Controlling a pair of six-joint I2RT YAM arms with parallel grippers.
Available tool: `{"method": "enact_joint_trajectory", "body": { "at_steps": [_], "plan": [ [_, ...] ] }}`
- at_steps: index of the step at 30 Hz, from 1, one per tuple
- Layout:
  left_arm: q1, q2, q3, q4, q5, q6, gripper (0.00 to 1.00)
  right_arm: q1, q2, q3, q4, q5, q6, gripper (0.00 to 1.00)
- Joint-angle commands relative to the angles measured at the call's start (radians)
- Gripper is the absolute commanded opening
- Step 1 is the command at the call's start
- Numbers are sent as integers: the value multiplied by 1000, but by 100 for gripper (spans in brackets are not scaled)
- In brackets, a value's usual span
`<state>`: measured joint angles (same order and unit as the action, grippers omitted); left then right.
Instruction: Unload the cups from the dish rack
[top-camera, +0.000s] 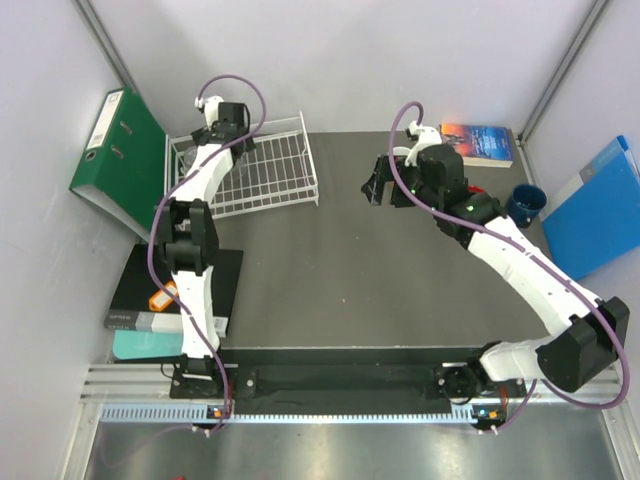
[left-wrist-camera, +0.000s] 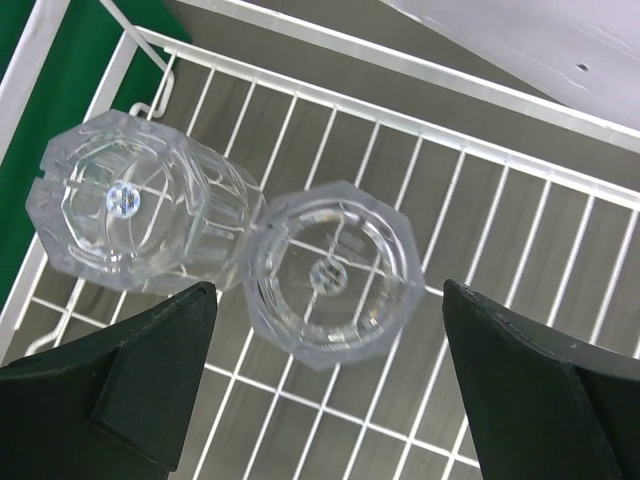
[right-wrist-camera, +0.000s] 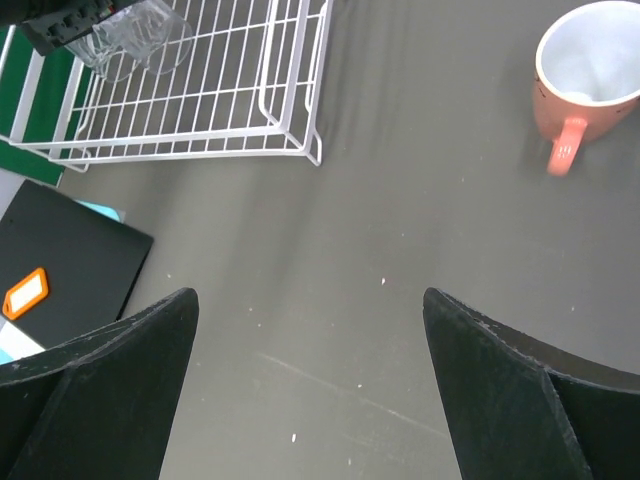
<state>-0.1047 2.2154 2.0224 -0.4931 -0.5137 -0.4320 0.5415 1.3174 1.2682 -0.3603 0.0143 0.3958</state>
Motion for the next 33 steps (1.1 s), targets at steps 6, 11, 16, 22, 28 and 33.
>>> {"method": "enact_joint_trajectory", "body": {
  "at_steps": [6,11,16,22,28,33],
  "plan": [
    [42,90,102,60,76,-23,99,12,-37,-21,44,3,35,93],
    [54,113,107,82,142,-36,97,14,-34,-27,31,16,35,93],
    [56,95,73,99,155,-39,48,14,-23,-26,35,18,37,93],
    [54,6,-14,136,141,-45,4,12,-24,-35,53,16,41,93],
    [48,-152,-166,199,207,-135,0,20,-21,-27,50,52,60,93],
    [34,-282,-238,197,265,-215,0,28,-11,-4,49,72,51,94]
  ]
}}
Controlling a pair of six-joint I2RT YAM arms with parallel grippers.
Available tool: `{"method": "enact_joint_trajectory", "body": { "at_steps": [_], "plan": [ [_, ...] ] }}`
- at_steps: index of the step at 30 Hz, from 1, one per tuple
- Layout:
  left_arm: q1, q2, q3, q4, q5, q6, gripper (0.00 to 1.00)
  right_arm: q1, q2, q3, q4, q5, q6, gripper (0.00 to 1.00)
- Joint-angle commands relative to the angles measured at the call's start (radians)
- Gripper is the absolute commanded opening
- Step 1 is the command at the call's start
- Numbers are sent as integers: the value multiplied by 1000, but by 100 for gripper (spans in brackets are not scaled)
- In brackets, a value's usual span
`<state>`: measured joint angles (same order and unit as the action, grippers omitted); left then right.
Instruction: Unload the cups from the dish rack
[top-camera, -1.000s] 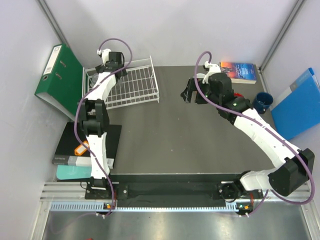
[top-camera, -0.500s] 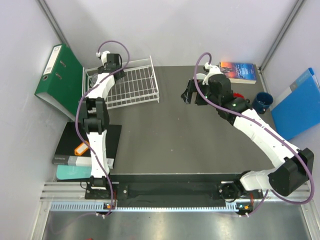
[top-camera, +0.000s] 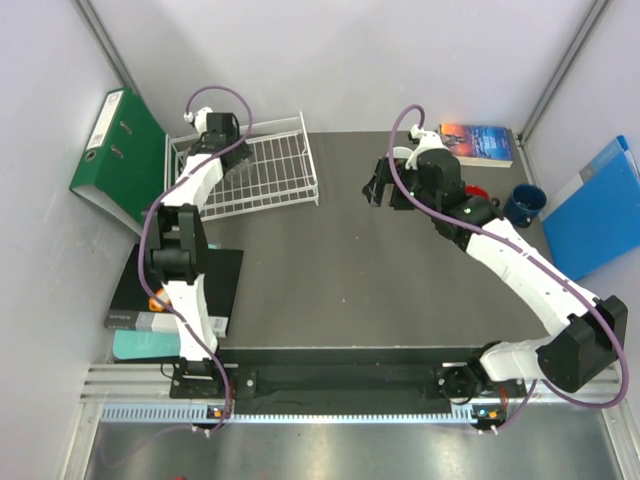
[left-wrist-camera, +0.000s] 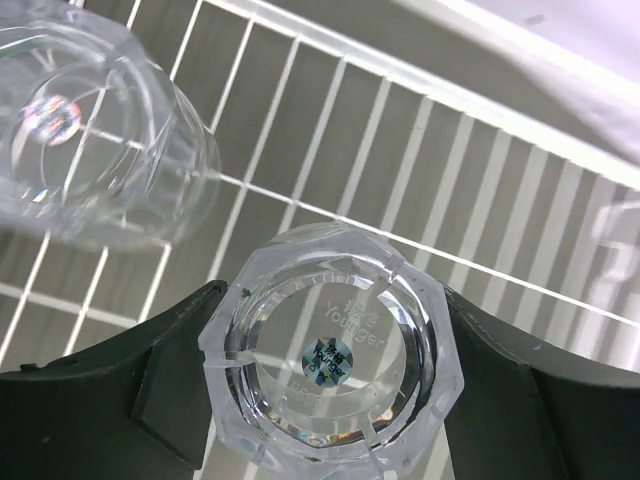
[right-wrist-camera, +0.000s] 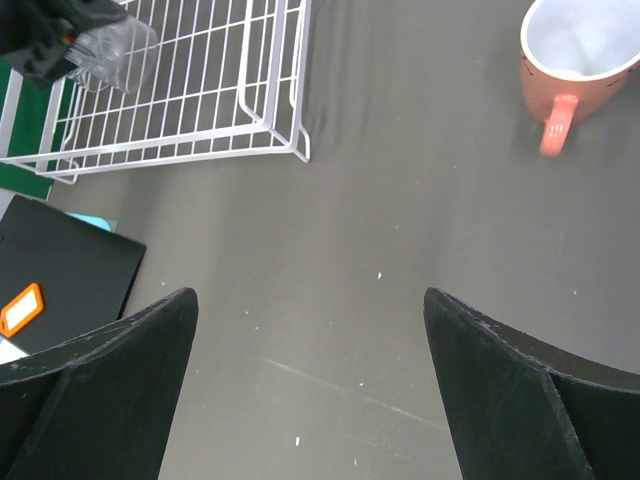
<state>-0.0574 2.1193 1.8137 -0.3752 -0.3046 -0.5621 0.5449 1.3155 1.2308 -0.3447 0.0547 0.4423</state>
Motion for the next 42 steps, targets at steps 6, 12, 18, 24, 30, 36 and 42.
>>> {"method": "enact_joint_trajectory", "body": {
  "at_steps": [6,12,18,24,30,36,42],
  "plan": [
    [-19,-406,-227,208,211,-235,0,47,13,41,62,53,32,93],
    [-19,-553,-503,558,632,-516,0,72,10,3,168,62,139,84],
    [-27,-513,-727,1133,973,-961,0,107,16,12,309,-156,111,88],
    [-55,-527,-800,1365,1081,-1144,0,128,19,25,378,-245,111,86],
    [-128,-607,-830,1248,1075,-1059,0,165,48,47,397,-286,122,83],
    [-228,-666,-852,1112,1024,-954,0,188,102,96,406,-291,115,82],
    [-297,-708,-867,1066,993,-918,0,194,139,142,427,-276,102,79]
  ]
}}
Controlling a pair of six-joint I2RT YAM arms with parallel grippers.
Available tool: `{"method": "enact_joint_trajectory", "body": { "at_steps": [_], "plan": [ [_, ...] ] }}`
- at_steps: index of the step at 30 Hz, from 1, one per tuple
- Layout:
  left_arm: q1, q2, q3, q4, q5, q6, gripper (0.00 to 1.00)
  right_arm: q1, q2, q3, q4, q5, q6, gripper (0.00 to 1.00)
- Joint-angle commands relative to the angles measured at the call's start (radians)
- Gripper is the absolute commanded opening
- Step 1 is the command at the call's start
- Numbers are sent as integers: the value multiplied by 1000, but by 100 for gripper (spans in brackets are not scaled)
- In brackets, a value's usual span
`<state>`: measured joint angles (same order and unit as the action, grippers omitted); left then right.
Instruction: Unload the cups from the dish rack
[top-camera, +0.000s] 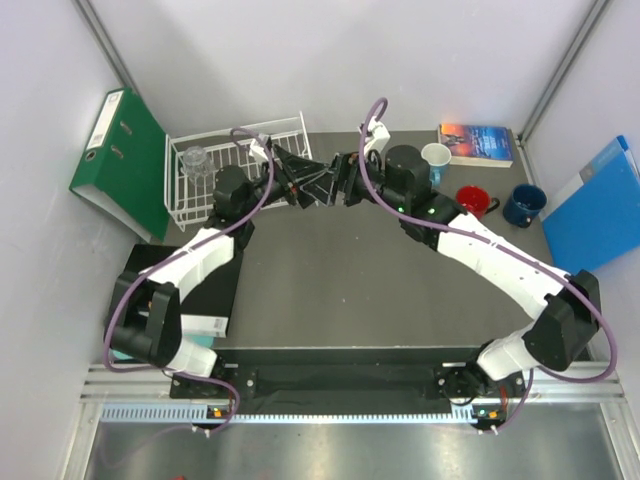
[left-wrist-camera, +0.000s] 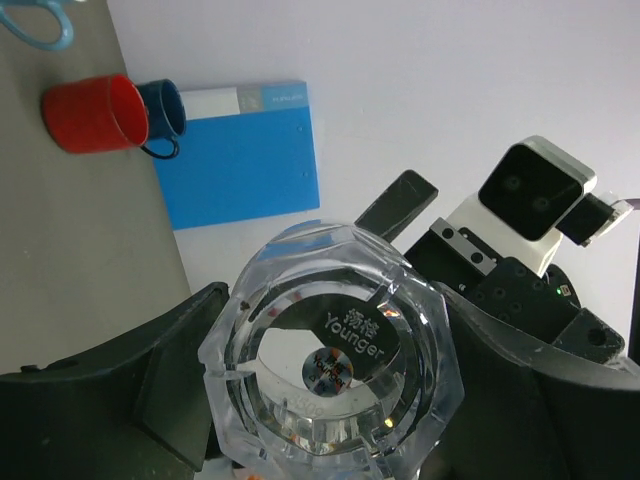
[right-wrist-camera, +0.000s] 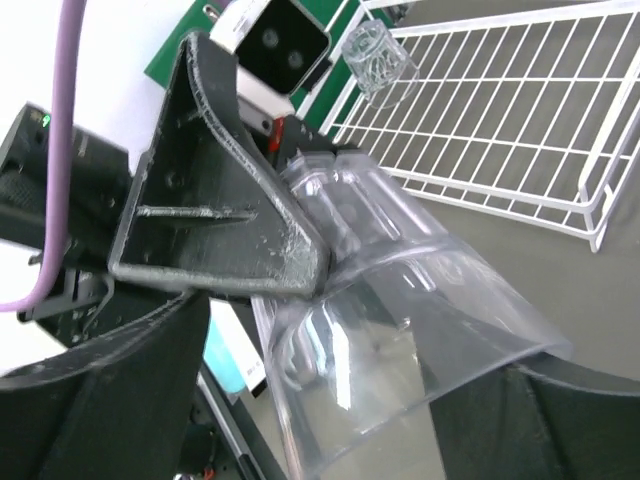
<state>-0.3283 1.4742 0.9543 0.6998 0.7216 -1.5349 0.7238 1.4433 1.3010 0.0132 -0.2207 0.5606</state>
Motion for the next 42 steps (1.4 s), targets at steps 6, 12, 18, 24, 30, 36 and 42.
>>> {"method": "enact_joint_trajectory", "body": {
  "at_steps": [6,12,18,24,30,36,42],
  "plan": [
    [-44,-101,-22,-60,-56,97,0,20,9,32,88,4,-4,38],
    [-31,-120,47,-271,-96,286,35,23,-64,-29,-10,62,-47,0],
    [57,-89,225,-696,-249,547,99,31,-179,-10,-286,249,-128,0],
    [86,-23,337,-1063,-548,710,99,51,-222,18,-599,421,-125,0],
    [83,-18,264,-1108,-574,639,98,57,-32,64,-933,543,33,0],
    [72,-37,212,-1111,-574,634,95,75,124,77,-968,471,94,0],
    [69,-57,198,-1174,-608,651,94,75,278,74,-923,350,84,0]
  ]
}}
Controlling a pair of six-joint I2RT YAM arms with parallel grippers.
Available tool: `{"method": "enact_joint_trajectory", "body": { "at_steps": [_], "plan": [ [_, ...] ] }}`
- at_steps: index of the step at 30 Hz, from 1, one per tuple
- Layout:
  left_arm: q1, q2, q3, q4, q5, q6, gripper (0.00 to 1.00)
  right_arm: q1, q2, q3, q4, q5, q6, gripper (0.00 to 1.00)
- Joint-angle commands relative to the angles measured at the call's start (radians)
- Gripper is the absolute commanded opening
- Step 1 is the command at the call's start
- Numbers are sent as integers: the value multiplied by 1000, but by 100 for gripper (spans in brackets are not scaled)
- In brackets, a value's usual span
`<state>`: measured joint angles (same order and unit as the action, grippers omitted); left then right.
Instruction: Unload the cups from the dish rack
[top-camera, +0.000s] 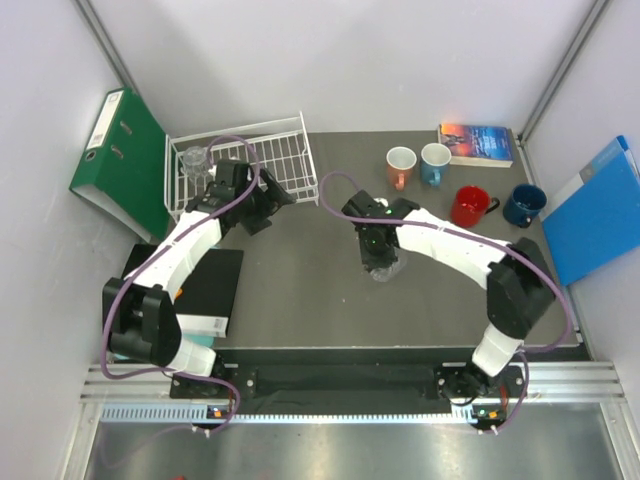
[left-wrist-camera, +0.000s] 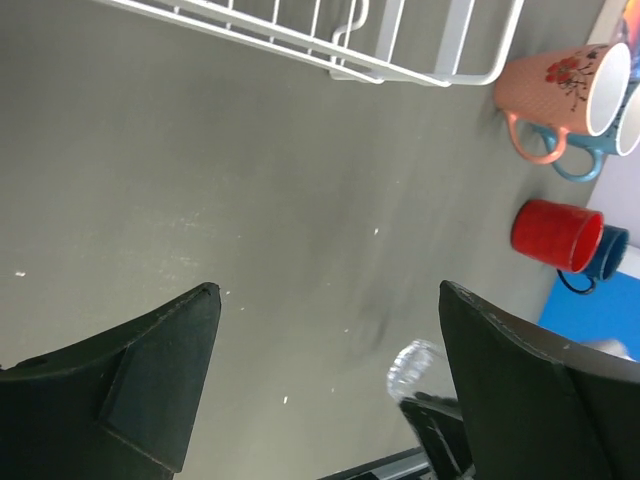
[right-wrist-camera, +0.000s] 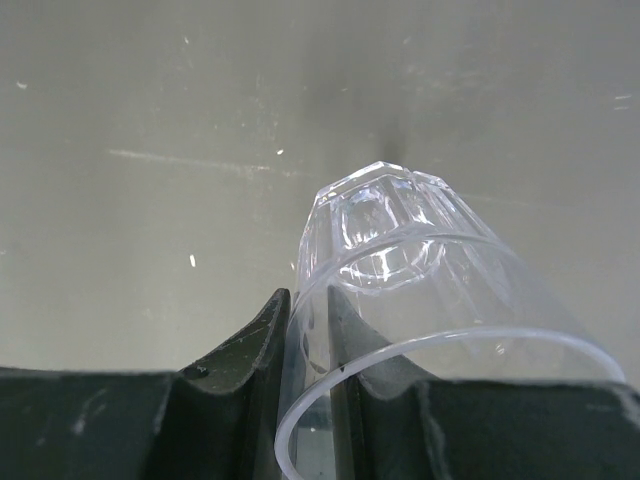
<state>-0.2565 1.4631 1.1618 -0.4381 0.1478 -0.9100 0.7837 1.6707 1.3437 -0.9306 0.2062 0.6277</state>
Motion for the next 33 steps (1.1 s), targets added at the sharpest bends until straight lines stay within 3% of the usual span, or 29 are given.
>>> {"method": "enact_joint_trajectory", "body": {
  "at_steps": [1,11,18,23,33],
  "plan": [
    [-4,-52,-13,-40,-36,28,94,17,58,26,47,-91,17,0],
    [-6,-50,-44,-71,-25,40,93,17,173,-9,82,-166,17,1],
    [-6,-21,-14,-82,-16,62,94,15,173,15,76,-148,7,27],
    [-7,-11,-2,-67,-14,77,94,19,138,87,20,-107,-14,37],
    [-17,-21,38,-77,-62,115,96,22,83,429,-161,16,-51,48]
  ]
}}
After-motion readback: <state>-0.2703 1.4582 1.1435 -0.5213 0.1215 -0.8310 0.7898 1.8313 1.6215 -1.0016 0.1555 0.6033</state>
